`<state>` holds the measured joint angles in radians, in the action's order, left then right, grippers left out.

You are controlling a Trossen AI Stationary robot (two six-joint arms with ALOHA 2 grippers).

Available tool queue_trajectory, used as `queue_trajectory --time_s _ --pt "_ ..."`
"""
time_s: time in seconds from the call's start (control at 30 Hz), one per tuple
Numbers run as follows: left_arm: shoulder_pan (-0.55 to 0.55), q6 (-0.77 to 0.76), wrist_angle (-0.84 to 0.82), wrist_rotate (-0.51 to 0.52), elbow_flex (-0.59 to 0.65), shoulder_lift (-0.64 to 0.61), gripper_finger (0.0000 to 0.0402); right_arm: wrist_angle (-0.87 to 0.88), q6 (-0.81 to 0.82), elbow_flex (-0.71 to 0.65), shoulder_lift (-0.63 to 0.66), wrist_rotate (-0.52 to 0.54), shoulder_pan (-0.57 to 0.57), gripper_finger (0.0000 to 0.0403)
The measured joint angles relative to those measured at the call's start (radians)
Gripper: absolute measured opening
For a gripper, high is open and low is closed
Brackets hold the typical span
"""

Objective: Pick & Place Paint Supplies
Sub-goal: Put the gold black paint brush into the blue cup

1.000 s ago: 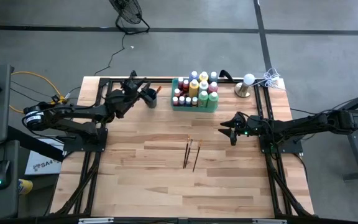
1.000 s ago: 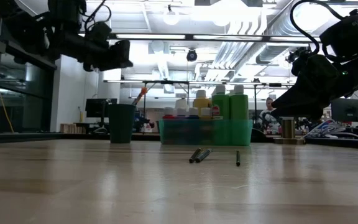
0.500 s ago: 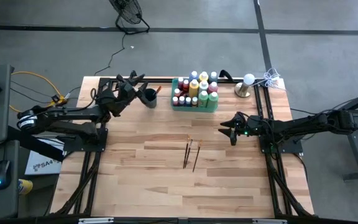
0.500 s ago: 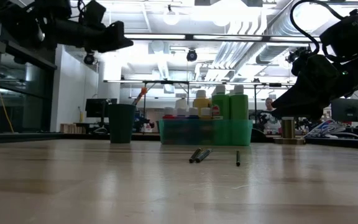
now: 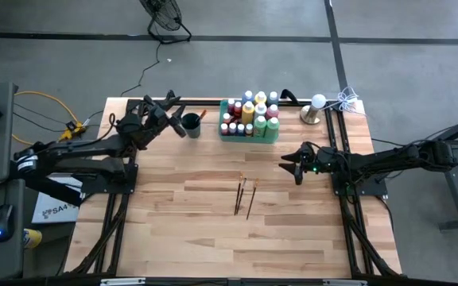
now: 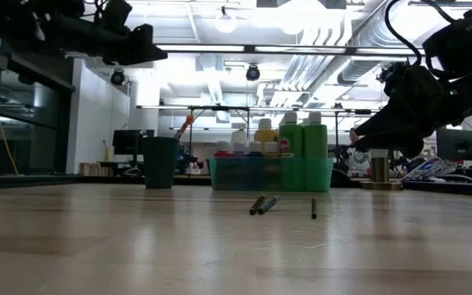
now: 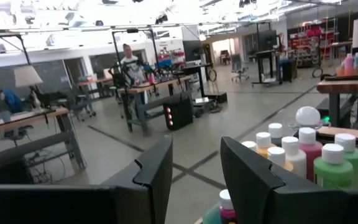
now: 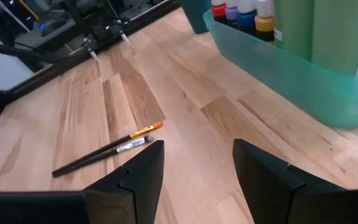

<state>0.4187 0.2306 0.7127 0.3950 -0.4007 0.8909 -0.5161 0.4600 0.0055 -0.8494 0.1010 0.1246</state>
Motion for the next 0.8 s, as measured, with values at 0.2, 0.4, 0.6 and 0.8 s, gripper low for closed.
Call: queue_trajectory --time_s 0.2,0.4,0.6,0.8 --pt "0.000 -0.014 -0.057 0.000 0.000 -0.026 0.0133 -0.002 0.017 0.000 0.000 0.053 0.000 0.0185" --pt "0.000 -0.064 -0.134 0.001 0.000 -0.046 0.0133 -0.004 -0.018 0.002 0.000 0.057 0.000 0.0185" --pt "0.000 -0.108 -0.215 -0.001 0.000 -0.097 0.0133 0.024 0.034 0.002 -0.001 0.019 0.000 0.0185" --pt "0.000 -0.133 -0.284 -0.002 0.000 -0.132 0.0133 0.142 -0.037 0.087 -0.006 -0.097 -0.011 0.0185"
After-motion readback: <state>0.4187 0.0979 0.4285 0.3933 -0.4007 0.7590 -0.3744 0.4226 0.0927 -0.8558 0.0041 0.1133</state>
